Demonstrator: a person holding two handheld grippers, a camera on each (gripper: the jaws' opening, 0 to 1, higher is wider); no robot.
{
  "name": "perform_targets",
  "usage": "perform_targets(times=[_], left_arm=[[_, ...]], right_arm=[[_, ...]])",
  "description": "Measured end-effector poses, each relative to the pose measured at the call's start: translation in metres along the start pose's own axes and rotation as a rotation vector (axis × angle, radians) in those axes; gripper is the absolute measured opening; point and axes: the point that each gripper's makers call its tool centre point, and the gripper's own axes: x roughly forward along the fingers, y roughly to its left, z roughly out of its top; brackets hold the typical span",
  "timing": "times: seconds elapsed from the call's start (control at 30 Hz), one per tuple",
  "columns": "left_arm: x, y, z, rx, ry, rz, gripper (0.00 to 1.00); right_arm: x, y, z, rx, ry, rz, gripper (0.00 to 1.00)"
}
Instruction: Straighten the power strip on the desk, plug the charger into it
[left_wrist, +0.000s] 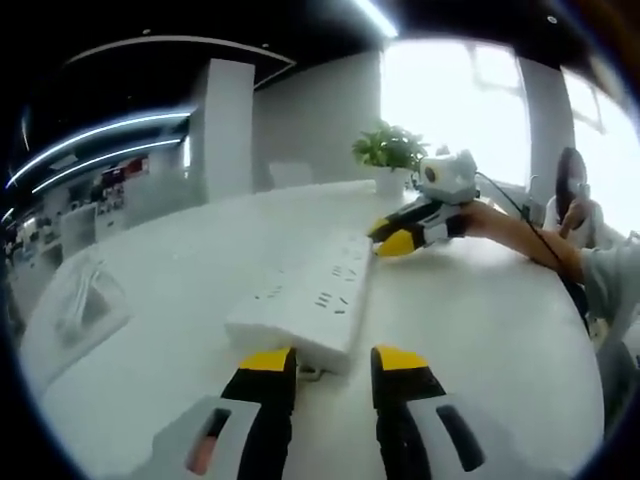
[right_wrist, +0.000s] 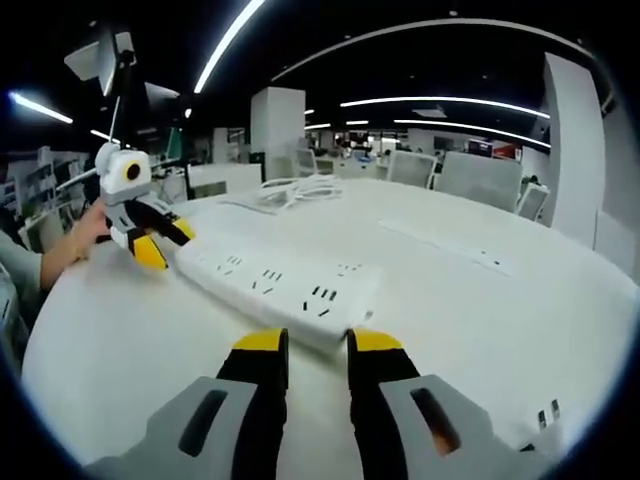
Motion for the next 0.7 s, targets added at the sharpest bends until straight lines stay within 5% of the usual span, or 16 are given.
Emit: perform_targets(times=[0.7], left_arm=[[-0.0052, -0.0066, -0.0029, 0.025, 0.029, -0.029, 0.3]], right_arm=[[-0.0042, 0.0048, -0.0014, -0.042, 0.037, 0.03, 0.21]])
